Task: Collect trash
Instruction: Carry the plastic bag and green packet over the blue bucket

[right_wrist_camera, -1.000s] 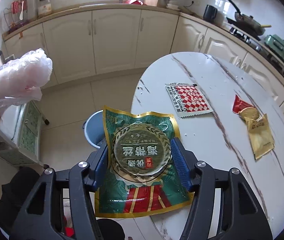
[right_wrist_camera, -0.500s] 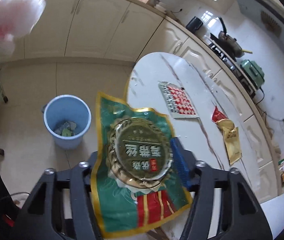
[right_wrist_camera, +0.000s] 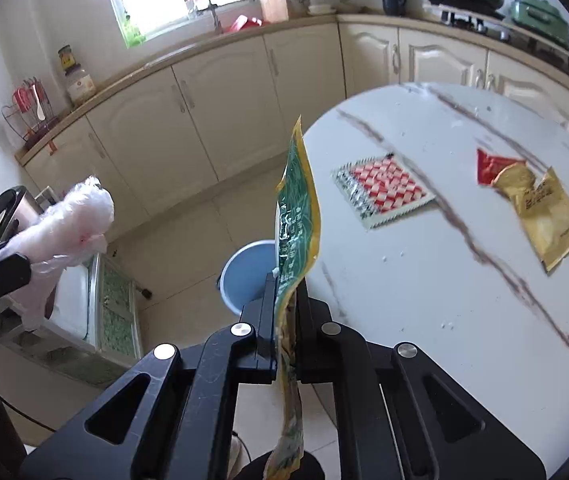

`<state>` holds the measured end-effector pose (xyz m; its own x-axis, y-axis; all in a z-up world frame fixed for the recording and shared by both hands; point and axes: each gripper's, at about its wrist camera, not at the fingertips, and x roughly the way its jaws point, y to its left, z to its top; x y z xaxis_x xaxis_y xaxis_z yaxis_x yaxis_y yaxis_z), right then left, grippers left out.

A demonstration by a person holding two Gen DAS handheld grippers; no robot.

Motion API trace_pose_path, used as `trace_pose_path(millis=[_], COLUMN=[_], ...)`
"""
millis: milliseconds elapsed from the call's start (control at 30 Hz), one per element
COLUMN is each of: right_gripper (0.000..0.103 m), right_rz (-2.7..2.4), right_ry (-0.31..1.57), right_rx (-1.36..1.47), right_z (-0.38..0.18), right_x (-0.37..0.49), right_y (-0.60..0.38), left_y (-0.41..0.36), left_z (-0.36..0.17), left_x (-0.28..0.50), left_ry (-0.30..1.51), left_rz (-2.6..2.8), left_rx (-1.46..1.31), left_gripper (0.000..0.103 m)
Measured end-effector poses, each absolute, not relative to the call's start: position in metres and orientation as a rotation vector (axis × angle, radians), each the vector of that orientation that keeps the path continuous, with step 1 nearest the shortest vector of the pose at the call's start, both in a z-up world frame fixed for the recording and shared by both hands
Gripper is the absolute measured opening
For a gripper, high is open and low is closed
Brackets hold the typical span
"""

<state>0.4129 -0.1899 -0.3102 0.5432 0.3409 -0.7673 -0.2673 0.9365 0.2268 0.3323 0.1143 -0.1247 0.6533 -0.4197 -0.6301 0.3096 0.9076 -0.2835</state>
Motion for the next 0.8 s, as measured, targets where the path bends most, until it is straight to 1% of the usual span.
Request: trace_pose_path(millis=[133, 233, 400, 533, 600, 800], right_gripper=[0.007, 0.007, 0.007, 0.007, 0.007, 0.007], right_rz=[0.369, 0.429, 0.527, 0.560, 0.558, 0.516], right_ry=[0.869, 0.843, 0.859, 0.917, 0.979, 1.177], right_rx=[0.072, 0.053, 0.007, -0.064, -0.094, -0.061], right_z=[-0.292, -0.279, -0.296, -0.341, -0.378, -0.486], right_x=[0.415, 0.425, 0.468, 0.514, 0.539, 0.607], right_y=[-0.179, -0.149, -0.072, -0.009, 0.013, 0.028], left_y=[0.122, 0.130, 0.157, 0.182, 0.190, 0.193], left_z=[-0.131, -0.139, -0.164, -0.205, -0.231, -0.321], left_x=[0.347, 0.362, 0.401, 0.449, 0.476, 0.554], left_ry=[0.750, 0.758, 0.797, 0.872, 0.916, 1.067], left_rz=[-0.409, -0.381, -0.310, -0.230, -0.194, -0.151], left_rx=[-0.165, -0.176, -0.180, -0.194, -0.196, -0.213], left_gripper=[0.051, 0.051, 0.051, 0.051, 0.051, 0.051])
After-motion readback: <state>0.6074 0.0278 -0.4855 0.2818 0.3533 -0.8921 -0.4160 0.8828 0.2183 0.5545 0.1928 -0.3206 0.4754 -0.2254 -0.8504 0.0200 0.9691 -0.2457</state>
